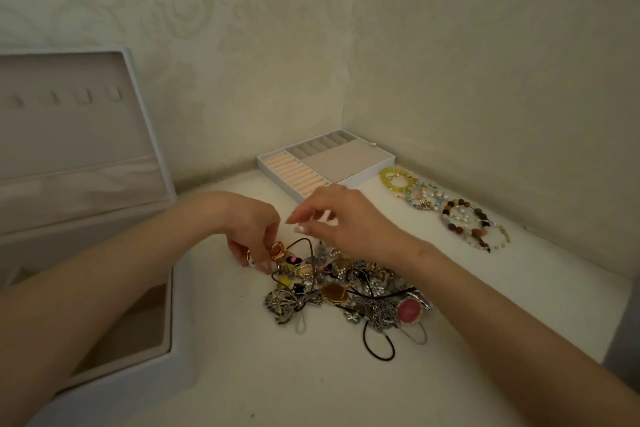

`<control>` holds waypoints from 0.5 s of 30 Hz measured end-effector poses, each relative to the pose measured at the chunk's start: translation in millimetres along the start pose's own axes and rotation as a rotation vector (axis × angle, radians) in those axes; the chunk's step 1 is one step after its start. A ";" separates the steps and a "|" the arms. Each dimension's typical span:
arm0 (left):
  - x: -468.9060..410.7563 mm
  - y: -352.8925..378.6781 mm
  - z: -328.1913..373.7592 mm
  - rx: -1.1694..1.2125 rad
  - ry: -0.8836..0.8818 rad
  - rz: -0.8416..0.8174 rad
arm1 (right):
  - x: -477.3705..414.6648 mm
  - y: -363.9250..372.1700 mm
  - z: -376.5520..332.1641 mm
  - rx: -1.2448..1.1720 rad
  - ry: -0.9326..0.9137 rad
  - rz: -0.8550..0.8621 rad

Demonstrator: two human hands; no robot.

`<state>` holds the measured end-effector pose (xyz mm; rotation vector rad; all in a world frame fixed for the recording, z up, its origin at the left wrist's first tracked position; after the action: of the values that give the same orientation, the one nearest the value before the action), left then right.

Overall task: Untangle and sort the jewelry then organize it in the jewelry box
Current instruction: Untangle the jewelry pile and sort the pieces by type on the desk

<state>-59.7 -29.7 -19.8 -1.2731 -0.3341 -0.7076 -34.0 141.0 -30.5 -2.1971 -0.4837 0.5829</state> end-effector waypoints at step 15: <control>12.0 -23.6 -12.5 0.246 0.086 0.190 | -19.8 25.7 -13.9 0.011 0.136 -0.126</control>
<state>-67.9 -47.9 1.6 -1.0228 -0.2189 -0.5392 -38.8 106.7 -37.5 -2.1603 -0.5405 0.3648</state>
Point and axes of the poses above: each hand's wrist, its own x-axis away from the middle knuckle, its own y-axis out of the palm, z = x × y, the point moved 1 cm from there along -x, towards the middle knuckle, and after that the axes turned 4 degrees about y, right-handed, at the moved point
